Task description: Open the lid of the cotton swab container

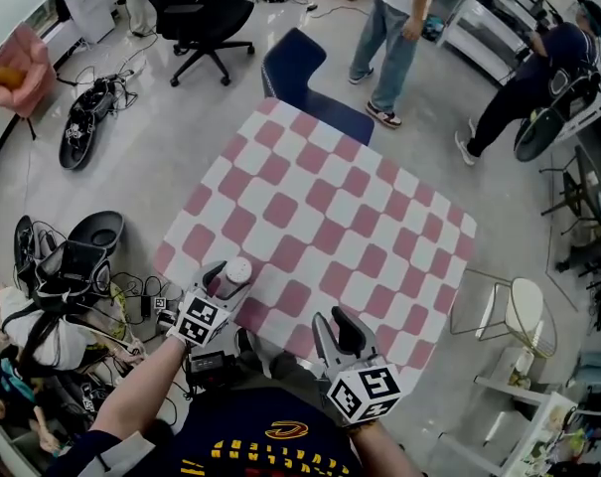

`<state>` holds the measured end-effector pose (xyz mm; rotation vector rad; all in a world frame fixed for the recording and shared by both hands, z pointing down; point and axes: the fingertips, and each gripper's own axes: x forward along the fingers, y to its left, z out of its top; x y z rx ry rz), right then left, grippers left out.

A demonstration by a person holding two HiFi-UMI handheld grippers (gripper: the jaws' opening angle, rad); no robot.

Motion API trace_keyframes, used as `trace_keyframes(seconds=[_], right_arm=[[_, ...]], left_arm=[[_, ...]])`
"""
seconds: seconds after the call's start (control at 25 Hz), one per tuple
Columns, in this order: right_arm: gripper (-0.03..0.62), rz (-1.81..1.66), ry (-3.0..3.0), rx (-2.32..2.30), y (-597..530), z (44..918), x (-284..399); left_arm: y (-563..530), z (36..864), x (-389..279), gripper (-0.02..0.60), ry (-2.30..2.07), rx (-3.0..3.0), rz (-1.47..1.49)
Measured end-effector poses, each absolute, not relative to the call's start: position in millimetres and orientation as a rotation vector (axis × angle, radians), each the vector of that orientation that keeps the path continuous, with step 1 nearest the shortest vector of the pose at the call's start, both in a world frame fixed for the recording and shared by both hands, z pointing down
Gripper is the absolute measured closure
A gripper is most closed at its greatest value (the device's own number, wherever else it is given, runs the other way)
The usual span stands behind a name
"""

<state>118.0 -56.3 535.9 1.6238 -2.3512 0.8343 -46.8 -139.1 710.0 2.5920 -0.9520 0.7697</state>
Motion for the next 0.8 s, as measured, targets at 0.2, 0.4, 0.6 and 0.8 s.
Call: trace_keyframes(seconds=[0.2, 0.4, 0.6, 0.8], right_arm=[[0.476, 0.847, -2.36, 1.61, -54, 537, 124], [0.476, 0.858, -2.357, 1.615, -50, 538, 129], [0.476, 0.898, -2.37, 1.583, -43, 541, 127], [0.476, 0.899, -2.366, 1.578, -40, 541, 128]], left_arm=[[-144, 714, -37, 0.308, -0.988, 2.594, 0.783], [-147, 717, -37, 0.31, -1.037, 2.563, 0.789], [-148, 718, -38, 0.322, -1.049, 2.586, 0.797], [-146, 713, -35, 0.327, -1.033, 2.578, 0.79]])
